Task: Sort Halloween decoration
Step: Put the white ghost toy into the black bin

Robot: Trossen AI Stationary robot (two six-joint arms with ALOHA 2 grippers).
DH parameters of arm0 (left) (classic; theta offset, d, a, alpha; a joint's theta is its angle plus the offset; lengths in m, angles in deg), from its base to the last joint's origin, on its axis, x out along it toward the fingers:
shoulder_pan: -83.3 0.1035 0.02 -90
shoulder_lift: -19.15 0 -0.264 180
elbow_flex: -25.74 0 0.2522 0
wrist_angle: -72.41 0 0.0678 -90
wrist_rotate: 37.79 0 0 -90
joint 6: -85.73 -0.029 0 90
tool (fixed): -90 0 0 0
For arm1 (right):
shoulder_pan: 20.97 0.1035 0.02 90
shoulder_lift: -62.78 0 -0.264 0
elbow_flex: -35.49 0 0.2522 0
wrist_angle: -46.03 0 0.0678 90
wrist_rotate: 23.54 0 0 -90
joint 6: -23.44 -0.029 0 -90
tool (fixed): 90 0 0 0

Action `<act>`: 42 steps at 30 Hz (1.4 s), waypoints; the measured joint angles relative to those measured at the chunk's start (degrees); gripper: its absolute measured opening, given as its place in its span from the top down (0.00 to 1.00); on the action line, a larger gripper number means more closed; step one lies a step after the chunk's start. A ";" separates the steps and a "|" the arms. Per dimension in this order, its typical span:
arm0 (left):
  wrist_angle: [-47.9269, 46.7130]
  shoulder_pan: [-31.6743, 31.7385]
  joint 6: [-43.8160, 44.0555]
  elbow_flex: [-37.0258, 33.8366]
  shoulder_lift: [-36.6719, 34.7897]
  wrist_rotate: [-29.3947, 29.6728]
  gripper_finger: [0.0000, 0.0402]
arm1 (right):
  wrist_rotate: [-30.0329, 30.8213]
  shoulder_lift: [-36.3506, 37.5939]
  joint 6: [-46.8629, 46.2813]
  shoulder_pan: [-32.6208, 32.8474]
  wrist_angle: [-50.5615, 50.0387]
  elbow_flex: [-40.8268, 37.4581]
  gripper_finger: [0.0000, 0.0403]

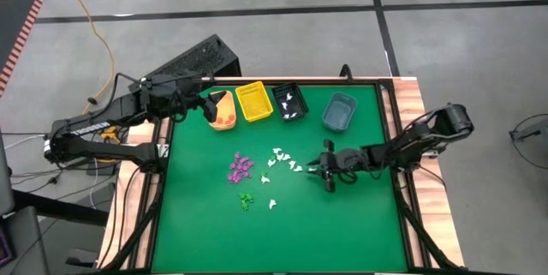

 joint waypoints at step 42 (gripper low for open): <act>-0.44 0.01 1.12 0.00 0.02 3.03 0.42 | -9.00 -13.44 7.26 -4.87 22.73 -6.54 0.66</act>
